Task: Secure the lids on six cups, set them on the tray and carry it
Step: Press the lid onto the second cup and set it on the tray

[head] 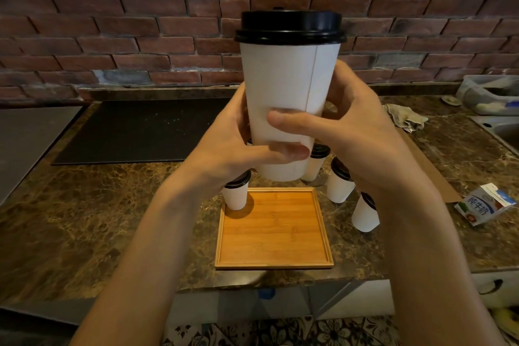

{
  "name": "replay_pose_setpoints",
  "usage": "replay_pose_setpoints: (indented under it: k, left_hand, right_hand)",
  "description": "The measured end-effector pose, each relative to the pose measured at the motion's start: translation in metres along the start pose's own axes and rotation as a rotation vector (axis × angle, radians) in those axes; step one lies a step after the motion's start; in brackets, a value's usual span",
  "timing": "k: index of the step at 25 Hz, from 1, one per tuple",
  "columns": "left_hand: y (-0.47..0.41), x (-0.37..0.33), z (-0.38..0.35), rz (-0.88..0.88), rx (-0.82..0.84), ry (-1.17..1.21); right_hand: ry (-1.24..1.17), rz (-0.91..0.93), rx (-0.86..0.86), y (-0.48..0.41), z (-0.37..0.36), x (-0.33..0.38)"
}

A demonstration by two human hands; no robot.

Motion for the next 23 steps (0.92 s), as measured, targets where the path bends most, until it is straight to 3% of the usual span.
replay_pose_setpoints:
  k: [7, 12, 23]
  left_hand:
    - [0.0009, -0.003, -0.0014, 0.025, 0.06, -0.016]
    - [0.0016, -0.0012, -0.0034, 0.028, 0.04, -0.013]
    - [0.0012, -0.0013, -0.001, -0.03, -0.15, -0.024]
  right_hand:
    - [-0.115, -0.001, 0.143, -0.0001, -0.0005, -0.0037]
    - [-0.087, 0.002, 0.146, 0.0004, -0.0002, -0.0053]
    - [0.122, -0.014, -0.057, 0.0027, -0.0071, 0.0019]
Point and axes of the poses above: each hand's wrist, its own y-axis away from the middle knuckle, its own z-axis out of the back of the hand, x = y × z, the point moved 6 cm from there along -y, towards the middle knuckle, and after that the axes turned 3 degrees about z, right-handed, at the moved point
